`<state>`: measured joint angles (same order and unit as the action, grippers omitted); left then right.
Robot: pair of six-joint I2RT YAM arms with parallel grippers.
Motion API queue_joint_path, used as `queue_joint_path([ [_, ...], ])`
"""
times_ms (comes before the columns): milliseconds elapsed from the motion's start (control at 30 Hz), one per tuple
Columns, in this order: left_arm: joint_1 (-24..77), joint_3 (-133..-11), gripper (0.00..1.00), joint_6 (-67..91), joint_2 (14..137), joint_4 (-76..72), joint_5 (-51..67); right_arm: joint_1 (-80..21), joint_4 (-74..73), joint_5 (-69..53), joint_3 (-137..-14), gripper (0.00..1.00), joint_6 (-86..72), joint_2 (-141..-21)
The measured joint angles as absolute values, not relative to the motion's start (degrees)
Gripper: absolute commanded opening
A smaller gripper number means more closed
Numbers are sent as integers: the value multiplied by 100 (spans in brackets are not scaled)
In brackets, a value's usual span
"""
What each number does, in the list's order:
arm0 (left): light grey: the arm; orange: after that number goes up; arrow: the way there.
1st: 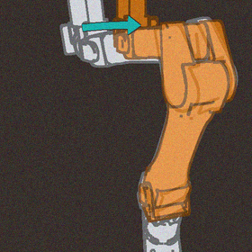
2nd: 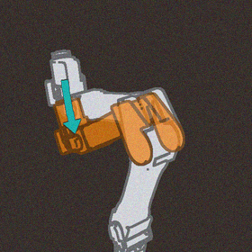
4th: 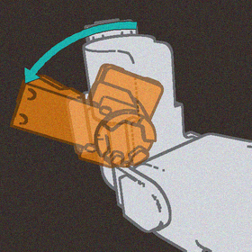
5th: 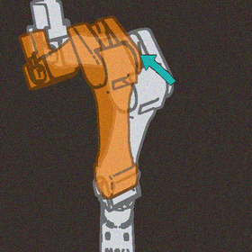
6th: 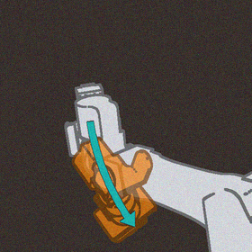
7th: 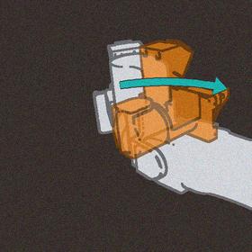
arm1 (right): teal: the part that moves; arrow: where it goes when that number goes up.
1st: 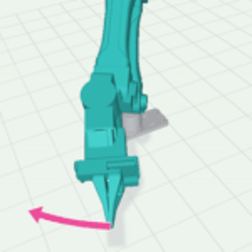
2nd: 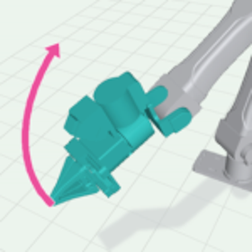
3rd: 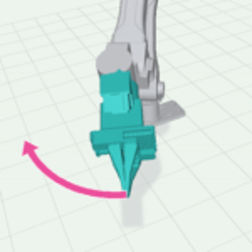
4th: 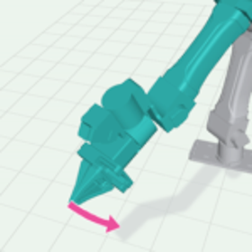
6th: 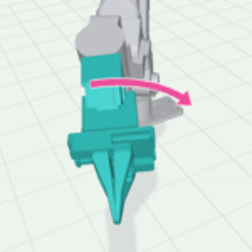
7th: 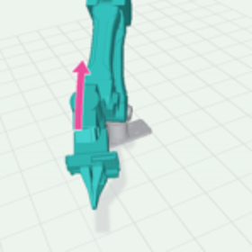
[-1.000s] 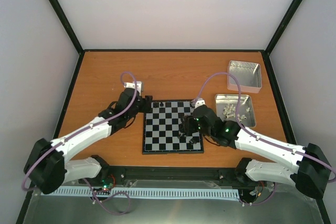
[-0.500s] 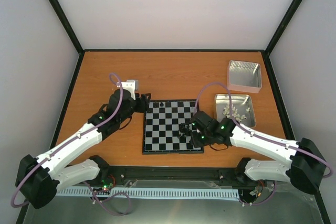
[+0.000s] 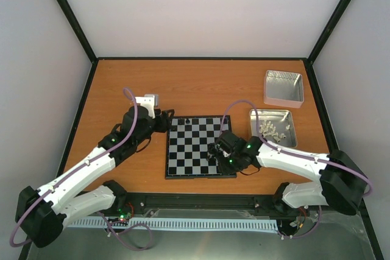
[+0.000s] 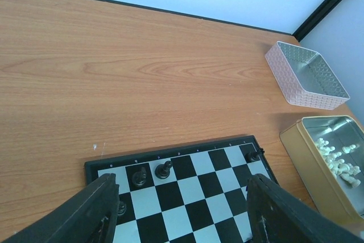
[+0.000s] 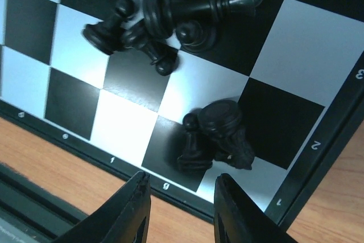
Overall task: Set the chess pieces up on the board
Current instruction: Pick up the chess piece from the chessboard.
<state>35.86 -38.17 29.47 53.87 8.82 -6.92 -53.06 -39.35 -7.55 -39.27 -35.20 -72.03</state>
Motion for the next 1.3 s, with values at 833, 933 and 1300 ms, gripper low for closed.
queue_joint_path([
  [833, 3586, -3717, 63, 2947, 5293, 917, -725, -5402, -3503, -506, -4163, 31, -3468, -7977],
  [933, 3586, -3712, 63, 2947, 5288, 917, -725, -5417, -3566, -508, -4163, 31, -3424, -7953],
  [1300, 3586, -3710, 63, 2950, 5286, 913, -720, -5500, -3688, -425, -4163, 16, -3284, -7957],
])
